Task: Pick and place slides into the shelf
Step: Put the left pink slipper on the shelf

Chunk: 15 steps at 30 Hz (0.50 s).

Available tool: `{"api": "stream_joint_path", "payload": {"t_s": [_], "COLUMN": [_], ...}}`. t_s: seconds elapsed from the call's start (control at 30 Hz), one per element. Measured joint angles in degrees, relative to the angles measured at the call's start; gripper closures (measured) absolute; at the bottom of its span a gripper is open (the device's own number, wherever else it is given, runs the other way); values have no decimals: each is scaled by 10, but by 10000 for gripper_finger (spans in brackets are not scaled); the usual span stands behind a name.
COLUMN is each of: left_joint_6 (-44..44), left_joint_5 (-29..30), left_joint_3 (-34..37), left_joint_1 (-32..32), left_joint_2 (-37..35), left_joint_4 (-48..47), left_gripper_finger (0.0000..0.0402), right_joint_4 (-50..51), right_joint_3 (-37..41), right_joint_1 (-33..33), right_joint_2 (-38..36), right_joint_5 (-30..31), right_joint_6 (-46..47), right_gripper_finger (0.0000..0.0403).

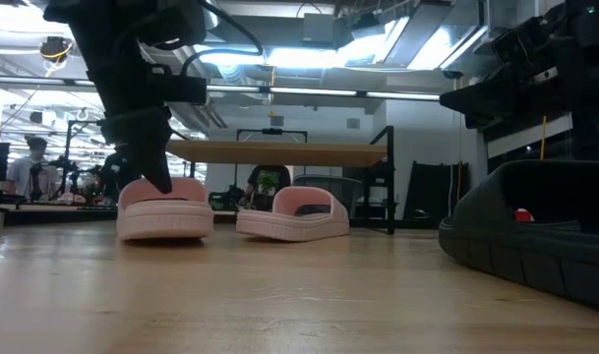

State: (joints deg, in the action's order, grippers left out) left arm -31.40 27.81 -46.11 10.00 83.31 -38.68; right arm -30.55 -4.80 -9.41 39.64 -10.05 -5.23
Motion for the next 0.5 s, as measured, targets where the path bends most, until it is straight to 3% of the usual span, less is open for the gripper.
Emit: {"api": "stream_joint_path", "payload": {"t_s": [0.2, 0.5], "left_joint_6": [0, -19], "left_joint_5": [-4, -16], "left_joint_3": [0, 0], "left_joint_1": [0, 0], "left_joint_2": [0, 0], "left_joint_4": [1, 2], "left_gripper_finger": [279, 388], "right_joint_4": [3, 17], "right_joint_3": [0, 0], "right_joint_1": [0, 0], "right_joint_2": [0, 0], "right_joint_5": [0, 0], "right_joint_6": [0, 0], "right_gripper_finger": [396, 396]}}
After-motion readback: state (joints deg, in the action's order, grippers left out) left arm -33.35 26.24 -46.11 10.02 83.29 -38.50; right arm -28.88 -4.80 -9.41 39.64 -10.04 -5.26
